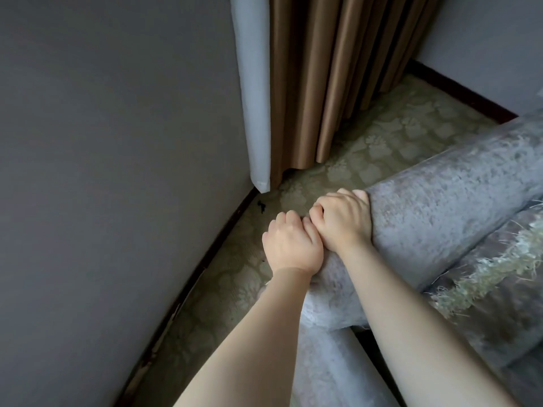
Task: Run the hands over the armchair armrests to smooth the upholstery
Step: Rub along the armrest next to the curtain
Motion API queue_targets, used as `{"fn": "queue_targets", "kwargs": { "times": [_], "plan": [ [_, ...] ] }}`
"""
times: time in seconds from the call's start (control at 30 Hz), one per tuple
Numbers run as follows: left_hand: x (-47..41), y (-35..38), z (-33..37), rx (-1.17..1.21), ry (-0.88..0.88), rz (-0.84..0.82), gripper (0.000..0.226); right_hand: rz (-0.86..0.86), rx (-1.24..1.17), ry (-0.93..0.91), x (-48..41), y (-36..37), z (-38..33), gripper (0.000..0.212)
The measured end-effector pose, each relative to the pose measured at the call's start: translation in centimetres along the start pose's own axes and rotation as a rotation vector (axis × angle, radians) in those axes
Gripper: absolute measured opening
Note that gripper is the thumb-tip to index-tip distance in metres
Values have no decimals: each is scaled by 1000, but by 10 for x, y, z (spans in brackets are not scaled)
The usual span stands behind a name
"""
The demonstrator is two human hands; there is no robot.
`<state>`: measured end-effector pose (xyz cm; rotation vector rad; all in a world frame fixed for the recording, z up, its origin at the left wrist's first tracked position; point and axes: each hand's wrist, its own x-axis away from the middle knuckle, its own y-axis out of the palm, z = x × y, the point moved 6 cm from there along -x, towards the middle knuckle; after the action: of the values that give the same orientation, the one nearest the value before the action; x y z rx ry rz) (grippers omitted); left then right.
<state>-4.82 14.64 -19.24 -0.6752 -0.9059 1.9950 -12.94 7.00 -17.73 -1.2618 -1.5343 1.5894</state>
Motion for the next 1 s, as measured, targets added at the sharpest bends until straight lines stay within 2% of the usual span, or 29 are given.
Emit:
{"fn": "queue_targets", "kwargs": {
  "times": [0.27,0.5,0.7,0.8,1.0],
  "plan": [
    [-6,0,1,43,24,37,28,33,-28,12,-6,3,0,49],
    [-6,-4,2,21,-7,94,52,5,-80,-11,-8,5,0,41],
    [11,-3,11,-7,-117,75,29,-61,-91,-103,8,-6,7,38],
    [42,-5,20,-24,-145,61,28,-137,-54,-154,33,-14,14,41],
    [95,-18,9,-36,-151,42,32,-186,-24,-196,84,-22,1,39]
  ]
}}
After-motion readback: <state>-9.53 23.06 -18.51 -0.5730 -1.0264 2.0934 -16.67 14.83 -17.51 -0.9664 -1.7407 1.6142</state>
